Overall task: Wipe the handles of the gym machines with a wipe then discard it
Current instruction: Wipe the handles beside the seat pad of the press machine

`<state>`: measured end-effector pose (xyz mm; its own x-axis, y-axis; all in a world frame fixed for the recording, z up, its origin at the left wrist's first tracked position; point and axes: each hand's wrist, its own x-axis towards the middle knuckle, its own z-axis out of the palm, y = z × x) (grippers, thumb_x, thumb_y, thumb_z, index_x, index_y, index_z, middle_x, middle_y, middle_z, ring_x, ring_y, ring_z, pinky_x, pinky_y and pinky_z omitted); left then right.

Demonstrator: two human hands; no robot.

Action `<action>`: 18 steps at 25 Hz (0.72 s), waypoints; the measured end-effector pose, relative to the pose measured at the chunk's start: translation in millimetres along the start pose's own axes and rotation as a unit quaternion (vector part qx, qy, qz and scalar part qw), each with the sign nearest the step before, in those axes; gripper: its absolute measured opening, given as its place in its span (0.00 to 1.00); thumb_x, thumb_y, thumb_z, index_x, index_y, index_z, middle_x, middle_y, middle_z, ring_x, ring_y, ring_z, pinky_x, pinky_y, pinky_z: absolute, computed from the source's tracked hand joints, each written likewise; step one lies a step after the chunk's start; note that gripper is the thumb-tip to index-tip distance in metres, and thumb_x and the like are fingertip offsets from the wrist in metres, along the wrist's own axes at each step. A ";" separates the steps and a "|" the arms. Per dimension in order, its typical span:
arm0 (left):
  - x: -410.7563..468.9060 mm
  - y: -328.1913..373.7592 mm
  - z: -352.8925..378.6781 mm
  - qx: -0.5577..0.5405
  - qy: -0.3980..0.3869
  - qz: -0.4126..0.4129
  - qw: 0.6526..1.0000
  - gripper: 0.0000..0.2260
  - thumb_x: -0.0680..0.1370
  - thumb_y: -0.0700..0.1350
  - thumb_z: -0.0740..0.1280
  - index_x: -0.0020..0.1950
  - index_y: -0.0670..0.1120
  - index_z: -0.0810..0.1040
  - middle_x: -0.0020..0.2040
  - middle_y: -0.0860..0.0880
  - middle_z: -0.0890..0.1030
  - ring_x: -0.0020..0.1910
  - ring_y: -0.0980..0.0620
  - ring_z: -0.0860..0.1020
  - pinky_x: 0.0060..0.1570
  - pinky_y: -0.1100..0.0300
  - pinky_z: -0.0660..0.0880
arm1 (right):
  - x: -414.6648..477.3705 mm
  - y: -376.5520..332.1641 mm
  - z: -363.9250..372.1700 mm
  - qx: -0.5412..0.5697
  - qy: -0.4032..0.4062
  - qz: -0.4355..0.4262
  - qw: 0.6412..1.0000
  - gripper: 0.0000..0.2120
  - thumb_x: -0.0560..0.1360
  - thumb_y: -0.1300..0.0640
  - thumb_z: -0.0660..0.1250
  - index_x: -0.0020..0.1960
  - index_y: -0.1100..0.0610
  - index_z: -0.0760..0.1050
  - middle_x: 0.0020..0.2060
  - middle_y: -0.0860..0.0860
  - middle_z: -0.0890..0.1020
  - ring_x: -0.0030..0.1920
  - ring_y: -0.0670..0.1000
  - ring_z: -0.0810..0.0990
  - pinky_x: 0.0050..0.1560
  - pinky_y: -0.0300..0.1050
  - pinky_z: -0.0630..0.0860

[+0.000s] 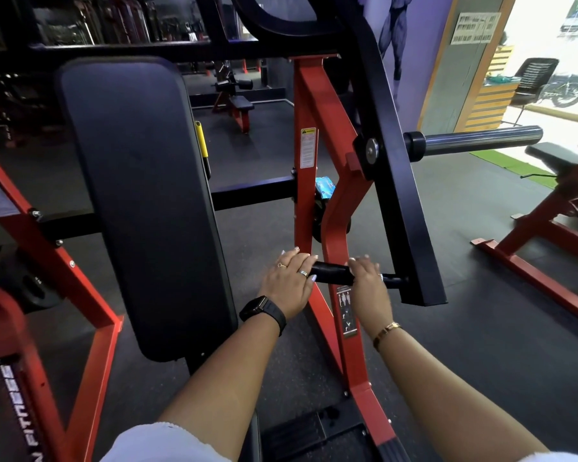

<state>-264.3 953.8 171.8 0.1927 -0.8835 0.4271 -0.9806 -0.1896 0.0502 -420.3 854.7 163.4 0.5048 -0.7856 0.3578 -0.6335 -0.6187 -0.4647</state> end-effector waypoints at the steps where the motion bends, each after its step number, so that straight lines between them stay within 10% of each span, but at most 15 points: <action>1: 0.2 0.0 0.2 -0.003 -0.001 -0.003 1.000 0.20 0.81 0.50 0.55 0.72 0.47 0.68 0.67 0.50 0.73 0.72 0.48 0.64 0.72 0.50 0.60 | 4.2 -3.1 0.2 -0.012 -0.004 0.037 0.999 0.21 0.74 0.73 0.57 0.65 0.63 0.72 0.65 0.58 0.73 0.70 0.58 0.65 0.73 0.52 0.60; 7: 0.9 0.9 -0.4 -0.070 0.038 0.004 0.997 0.19 0.77 0.42 0.62 0.68 0.42 0.73 0.64 0.46 0.76 0.70 0.45 0.68 0.69 0.47 0.65 | 9.2 -52.1 3.6 0.046 -0.043 -0.016 0.998 0.17 0.77 0.66 0.56 0.63 0.58 0.72 0.59 0.56 0.77 0.59 0.57 0.74 0.57 0.51 0.73; 11: 5.0 5.2 -9.3 -0.277 0.042 -0.087 0.956 0.22 0.73 0.41 0.55 0.65 0.47 0.77 0.65 0.49 0.76 0.69 0.51 0.67 0.70 0.58 0.61 | 15.1 -41.1 -9.0 -0.011 -0.015 0.108 0.994 0.11 0.80 0.58 0.56 0.52 0.61 0.76 0.48 0.57 0.80 0.49 0.58 0.78 0.47 0.50 0.74; 18: 32.1 12.8 -35.6 -0.694 0.120 -0.359 0.612 0.19 0.78 0.35 0.50 0.65 0.38 0.74 0.65 0.40 0.75 0.67 0.45 0.71 0.59 0.57 0.70 | 25.9 -102.5 -0.2 0.126 -0.052 -0.048 0.990 0.10 0.75 0.62 0.59 0.51 0.59 0.79 0.44 0.56 0.82 0.44 0.55 0.79 0.39 0.44 0.70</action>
<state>-271.9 938.3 218.3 0.7451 -0.6656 -0.0438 0.2357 0.2012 0.9508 -342.4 897.8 220.5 0.6216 -0.7103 0.3303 -0.4203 -0.6582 -0.6246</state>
